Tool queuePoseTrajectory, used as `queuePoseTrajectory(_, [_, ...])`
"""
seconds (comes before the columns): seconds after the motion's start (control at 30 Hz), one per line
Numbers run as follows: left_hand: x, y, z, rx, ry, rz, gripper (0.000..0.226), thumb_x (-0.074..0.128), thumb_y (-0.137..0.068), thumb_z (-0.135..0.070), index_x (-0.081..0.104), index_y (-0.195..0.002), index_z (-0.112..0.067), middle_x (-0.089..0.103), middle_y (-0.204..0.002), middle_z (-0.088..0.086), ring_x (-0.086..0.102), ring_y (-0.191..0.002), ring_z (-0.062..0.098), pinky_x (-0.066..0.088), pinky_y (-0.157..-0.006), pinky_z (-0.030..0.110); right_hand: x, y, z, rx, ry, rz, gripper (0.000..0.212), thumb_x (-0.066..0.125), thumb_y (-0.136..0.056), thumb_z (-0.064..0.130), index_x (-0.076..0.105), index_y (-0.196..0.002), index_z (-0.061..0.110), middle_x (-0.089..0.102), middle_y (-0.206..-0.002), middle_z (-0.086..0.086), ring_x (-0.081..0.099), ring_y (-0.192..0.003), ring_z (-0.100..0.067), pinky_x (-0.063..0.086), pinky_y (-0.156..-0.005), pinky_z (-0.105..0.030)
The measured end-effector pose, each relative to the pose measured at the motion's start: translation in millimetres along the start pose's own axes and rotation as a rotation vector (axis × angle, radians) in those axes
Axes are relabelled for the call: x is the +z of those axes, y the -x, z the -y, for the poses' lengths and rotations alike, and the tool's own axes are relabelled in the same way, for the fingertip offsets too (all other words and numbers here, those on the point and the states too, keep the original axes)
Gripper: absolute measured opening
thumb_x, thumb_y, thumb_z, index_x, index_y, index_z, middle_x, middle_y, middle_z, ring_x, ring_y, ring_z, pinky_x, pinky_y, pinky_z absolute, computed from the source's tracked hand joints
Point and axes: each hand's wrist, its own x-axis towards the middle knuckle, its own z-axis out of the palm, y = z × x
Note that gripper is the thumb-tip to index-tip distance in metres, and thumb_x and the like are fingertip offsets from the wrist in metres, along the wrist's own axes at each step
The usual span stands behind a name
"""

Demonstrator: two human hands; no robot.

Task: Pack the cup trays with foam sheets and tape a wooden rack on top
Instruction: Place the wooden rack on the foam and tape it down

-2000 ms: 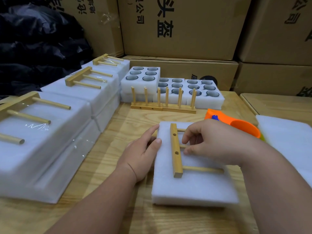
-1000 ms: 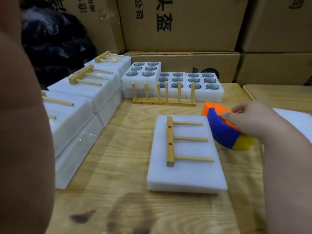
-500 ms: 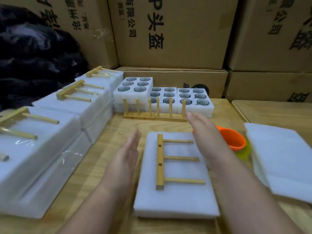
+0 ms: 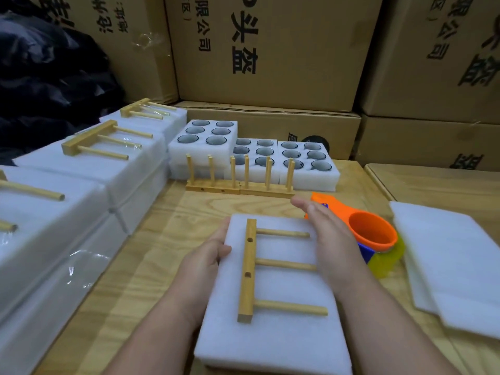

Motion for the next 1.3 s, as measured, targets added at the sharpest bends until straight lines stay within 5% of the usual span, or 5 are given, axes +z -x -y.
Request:
queuePoseTrajectory(0.27, [-1,-7,-3,0.084,0.301,-0.013,0.044,0.036,-0.103,-0.026,0.058,-0.139,-0.011,0.069,-0.133,0.005,0.066,-0.122,0.018,0.05,-0.093,0.034,-24,-1,44,-0.373,0.374,-0.332,0.023,0.056,-0.097,0.015,0.073,-0.093,0.03,0.075,-0.088,0.019,0.067,-0.084,0.005,0.047,-0.069,-0.01])
queuePoseTrajectory(0.43, [-4,-22,-10,0.15,0.471,-0.068,0.041,0.034,-0.106,-0.032,0.061,-0.128,-0.011,0.067,-0.134,0.012,0.058,-0.132,0.027,0.043,-0.111,0.043,-57,-7,47,0.293,1.155,-0.012,0.026,0.061,-0.089,0.033,0.066,-0.109,0.018,0.067,-0.093,0.0,0.063,-0.084,-0.019,0.049,-0.065,-0.031])
queuePoseTrajectory(0.67, [0,-35,-19,0.169,0.439,-0.067,0.04,0.038,-0.105,-0.032,0.063,-0.13,-0.015,0.073,-0.124,0.012,0.061,-0.128,0.028,0.046,-0.107,0.043,-53,-9,29,0.233,1.433,-0.023,0.026,0.066,-0.08,0.045,0.045,-0.078,0.029,0.059,-0.074,0.007,0.054,-0.069,-0.01,0.034,-0.052,-0.027])
queuePoseTrajectory(0.93, [8,-28,-38,0.466,0.06,-0.094,0.033,0.038,-0.106,-0.026,0.065,-0.126,-0.024,0.075,-0.121,0.0,0.068,-0.118,0.017,0.039,-0.116,0.043,-69,-1,53,-0.216,1.092,-0.181,0.026,0.074,-0.085,0.036,0.055,-0.076,0.02,0.057,-0.067,-0.002,0.053,-0.06,-0.014,0.035,-0.05,-0.032])
queuePoseTrajectory(1.3, [42,30,-97,1.02,-0.662,0.264,0.042,0.075,-0.079,-0.045,0.072,-0.12,-0.039,0.069,-0.13,-0.01,0.062,-0.126,0.018,0.049,-0.102,0.035,-41,0,53,-0.62,0.839,0.066,0.041,0.082,-0.082,0.014,0.073,-0.113,0.04,0.063,-0.127,0.03,0.049,-0.132,0.005,0.04,-0.101,-0.014])
